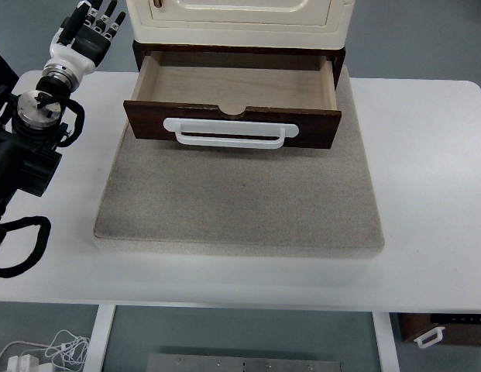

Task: Close the drawer under the combination cabinet

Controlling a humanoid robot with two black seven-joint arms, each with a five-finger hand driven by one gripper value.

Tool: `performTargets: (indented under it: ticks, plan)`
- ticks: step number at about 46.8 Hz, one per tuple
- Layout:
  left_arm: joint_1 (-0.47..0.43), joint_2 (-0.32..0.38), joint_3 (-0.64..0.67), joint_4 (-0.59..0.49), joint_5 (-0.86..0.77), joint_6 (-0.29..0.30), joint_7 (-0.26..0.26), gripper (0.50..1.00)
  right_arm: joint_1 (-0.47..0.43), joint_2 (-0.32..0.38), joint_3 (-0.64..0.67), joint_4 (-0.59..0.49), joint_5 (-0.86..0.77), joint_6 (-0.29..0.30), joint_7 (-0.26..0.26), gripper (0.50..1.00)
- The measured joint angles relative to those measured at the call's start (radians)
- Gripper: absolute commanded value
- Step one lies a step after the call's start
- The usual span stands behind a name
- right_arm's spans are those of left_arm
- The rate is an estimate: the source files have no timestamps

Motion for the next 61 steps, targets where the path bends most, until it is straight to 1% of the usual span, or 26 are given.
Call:
performTargets:
  ticks: [10,19,27,47,61]
  plan:
    - [0.001,0.004,0.002,0.002,0.000,-0.008,0.000,0.999,0.000,0.000,0.000,0.000,0.000,0.000,0.000,0.952]
    - [0.002,0.014,0.000,0.004,-0.003,-0.061,0.000,0.999,0.000,0.000,-0.001,0.000,0.000,0.000,0.000,0.952]
    - [0.001,0.020,0.000,0.002,-0.004,-0.072,0.001,0.999,0.000,0.000,0.000,0.000,0.000,0.000,0.000,0.952]
    - [-0.002,0.037,0.000,0.004,-0.001,-0.069,0.000,0.996,0.000,0.000,0.000,0.000,0.000,0.000,0.000,0.952]
    - [-0.049,0.076,0.004,0.003,0.011,-0.058,0.000,0.996,0.000,0.000,0.000,0.000,0.000,0.000,0.000,0.952]
